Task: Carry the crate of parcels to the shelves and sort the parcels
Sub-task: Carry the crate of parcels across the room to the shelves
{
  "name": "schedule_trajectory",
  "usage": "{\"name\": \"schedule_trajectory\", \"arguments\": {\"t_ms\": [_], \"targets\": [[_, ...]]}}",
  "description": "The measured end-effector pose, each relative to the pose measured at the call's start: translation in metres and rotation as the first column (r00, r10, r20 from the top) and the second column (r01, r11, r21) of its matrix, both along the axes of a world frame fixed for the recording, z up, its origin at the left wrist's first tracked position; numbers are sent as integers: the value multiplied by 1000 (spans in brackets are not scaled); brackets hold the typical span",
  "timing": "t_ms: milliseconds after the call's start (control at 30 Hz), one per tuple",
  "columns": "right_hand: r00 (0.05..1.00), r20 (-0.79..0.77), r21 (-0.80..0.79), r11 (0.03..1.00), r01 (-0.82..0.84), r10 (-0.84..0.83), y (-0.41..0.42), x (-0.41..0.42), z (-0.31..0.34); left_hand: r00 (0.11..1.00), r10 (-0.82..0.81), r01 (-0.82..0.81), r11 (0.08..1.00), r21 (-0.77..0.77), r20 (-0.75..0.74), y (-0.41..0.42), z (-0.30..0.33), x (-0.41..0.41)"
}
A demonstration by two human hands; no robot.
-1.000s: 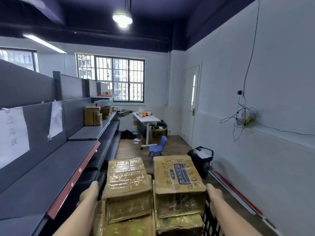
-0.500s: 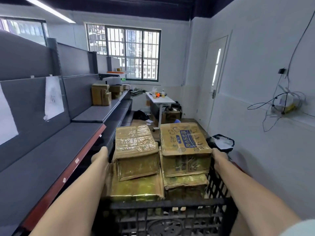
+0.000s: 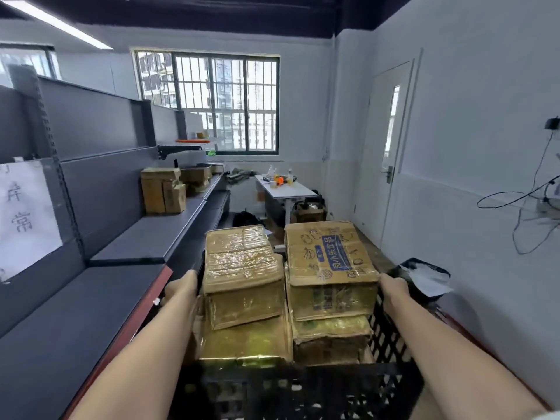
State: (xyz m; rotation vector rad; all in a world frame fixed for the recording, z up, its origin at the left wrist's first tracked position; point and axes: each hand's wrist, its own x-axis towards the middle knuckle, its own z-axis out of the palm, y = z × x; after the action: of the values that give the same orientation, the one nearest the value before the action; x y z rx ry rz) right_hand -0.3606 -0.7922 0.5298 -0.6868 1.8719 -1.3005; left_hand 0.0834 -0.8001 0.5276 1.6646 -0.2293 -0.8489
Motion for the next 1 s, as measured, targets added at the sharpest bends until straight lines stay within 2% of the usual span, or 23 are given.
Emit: {"name": "schedule_trajectory", "arguments": {"t_ms": [67,133,200,300,467,667,733,900,1000], "targets": [[999,24,40,998,38,-39,-67,-18,-33,997,-76,75,997,37,20,-5,34,-17],[995,51,40,996,80,-82,-125,-23,-53,998,-63,62,997,36,19,-42,41,-18],[996,50,28,997,77,-79,-156,-15,-48,999,-31,31,1000,-2,-15,-91,30,-9],[997,38,70,995,64,-67,-244,-26,-81,999,-24,22,999,44,32,-156,13,-5],[999,10,65,997,41,-42,-320,8,-41,1000,-17,18,999,51,-17,-291,-26,-1],[1000,-14,117,993,-2,3,-476,2,-24,995,-34,39,998,51,-95,-495,-61,21],[997,-67,140,990,-15,24,-522,0,-13,995,-87,89,995,55,-46,-526,-49,7],[983,-143,99,990,-100,114,-628,2,0,994,-92,86,991,99,64,-595,-18,-21],[986,-115,68,991,-115,123,-700,-2,-13,993,-82,76,994,74,86,-663,-20,-20]]}}
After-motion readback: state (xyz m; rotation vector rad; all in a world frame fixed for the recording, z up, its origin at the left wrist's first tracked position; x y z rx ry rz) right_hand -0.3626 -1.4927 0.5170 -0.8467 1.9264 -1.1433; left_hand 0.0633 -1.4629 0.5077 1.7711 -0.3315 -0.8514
